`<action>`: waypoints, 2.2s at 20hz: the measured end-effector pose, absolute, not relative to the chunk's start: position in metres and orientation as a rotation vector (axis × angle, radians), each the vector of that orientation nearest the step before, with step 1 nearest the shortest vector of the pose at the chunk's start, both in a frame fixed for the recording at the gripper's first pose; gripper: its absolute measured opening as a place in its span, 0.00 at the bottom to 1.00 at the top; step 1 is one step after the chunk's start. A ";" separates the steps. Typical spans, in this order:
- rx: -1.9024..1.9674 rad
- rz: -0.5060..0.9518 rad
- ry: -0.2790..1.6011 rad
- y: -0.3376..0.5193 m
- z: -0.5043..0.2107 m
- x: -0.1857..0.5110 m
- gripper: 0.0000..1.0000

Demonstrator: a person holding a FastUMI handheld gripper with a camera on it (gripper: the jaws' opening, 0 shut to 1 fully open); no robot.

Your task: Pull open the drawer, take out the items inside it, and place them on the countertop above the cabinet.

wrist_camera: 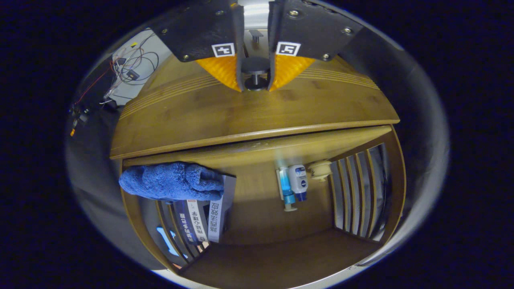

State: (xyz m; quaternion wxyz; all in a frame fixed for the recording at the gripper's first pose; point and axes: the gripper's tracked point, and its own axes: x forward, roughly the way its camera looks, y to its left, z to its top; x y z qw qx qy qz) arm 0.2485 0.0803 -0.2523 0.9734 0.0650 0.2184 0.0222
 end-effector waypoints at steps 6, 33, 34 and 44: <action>0.131 0.051 0.466 0.085 -0.255 0.251 0.70; 0.047 -0.089 0.512 0.072 -0.254 0.163 0.25; 0.048 -0.094 0.509 0.071 -0.253 0.155 0.25; 0.091 -0.172 0.503 0.066 -0.250 0.085 0.25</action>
